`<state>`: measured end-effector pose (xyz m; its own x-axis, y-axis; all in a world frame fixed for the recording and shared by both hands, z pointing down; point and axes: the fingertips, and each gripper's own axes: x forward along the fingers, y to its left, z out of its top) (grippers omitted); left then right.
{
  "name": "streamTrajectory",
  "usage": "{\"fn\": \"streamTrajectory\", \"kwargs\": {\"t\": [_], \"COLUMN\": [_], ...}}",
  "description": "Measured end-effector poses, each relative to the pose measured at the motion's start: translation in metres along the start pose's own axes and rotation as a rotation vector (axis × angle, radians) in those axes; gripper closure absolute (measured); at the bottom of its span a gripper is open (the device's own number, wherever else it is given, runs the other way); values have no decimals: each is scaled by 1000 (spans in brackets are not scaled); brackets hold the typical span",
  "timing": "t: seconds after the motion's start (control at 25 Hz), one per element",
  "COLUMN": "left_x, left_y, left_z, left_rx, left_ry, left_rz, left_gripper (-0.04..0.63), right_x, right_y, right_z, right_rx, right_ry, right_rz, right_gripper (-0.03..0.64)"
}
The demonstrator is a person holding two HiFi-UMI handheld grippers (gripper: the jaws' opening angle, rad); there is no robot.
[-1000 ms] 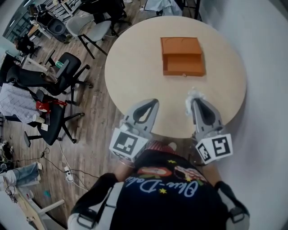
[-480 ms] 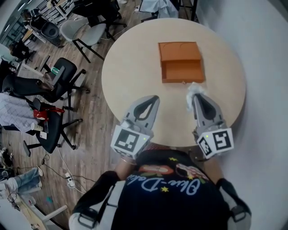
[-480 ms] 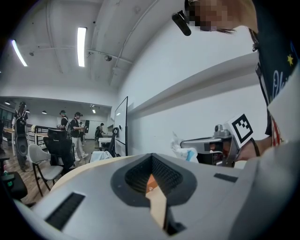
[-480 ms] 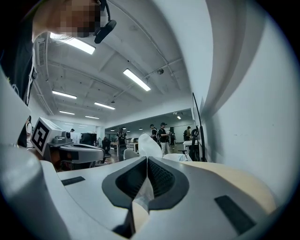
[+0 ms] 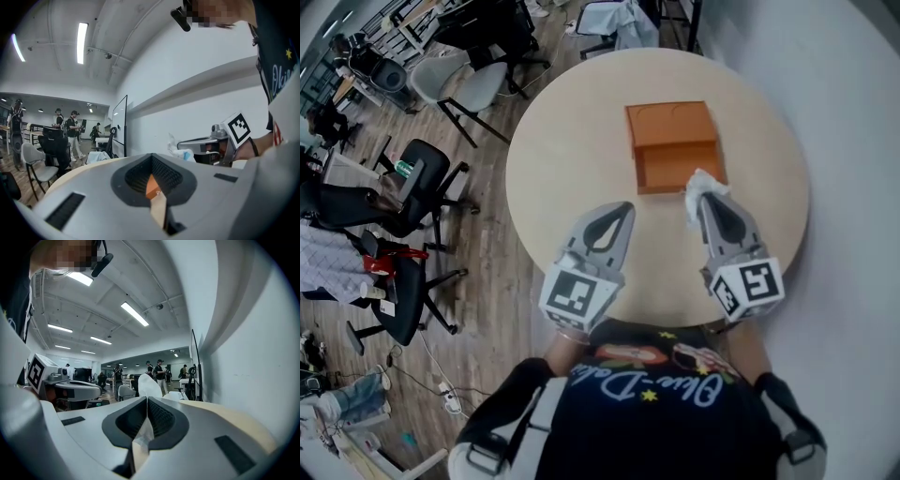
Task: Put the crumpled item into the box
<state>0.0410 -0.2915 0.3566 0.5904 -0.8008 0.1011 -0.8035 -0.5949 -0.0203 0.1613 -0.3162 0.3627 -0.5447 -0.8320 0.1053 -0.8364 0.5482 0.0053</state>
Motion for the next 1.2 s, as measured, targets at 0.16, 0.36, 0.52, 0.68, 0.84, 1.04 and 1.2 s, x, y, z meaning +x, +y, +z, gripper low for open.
{"fn": "streamTrajectory", "kwargs": {"t": [0.16,0.36,0.52,0.68,0.84,1.04,1.2], "left_x": [8,24,32,41,46,49,54], "left_y": [15,31,42,53,64,77,85], "left_z": [-7,-18,-27,-37,-46,-47,-53], "left_rx": [-19,-23,-10,-29,-25,-44,-52], "left_ry": [2,4,17,41,58,53,66], "left_rz": [-8,-27,-31,-33,-46,-44,-36], "left_gripper": [603,603,603,603,603,603,603], "right_x": [21,50,68,88,108,129,143], "right_y": [-4,-14,-20,-21,-24,-30,-35], "right_z": [-6,-19,-36,-51,-71,-92,-106], "right_rx": [-13,-29,-12,-10,-16,-23,-21], "right_ry": [22,57,106,135,204,264,290], "right_rz": [-14,-32,-58,-55,-58,-67,-66], "right_gripper": [614,614,614,614,614,614,614]}}
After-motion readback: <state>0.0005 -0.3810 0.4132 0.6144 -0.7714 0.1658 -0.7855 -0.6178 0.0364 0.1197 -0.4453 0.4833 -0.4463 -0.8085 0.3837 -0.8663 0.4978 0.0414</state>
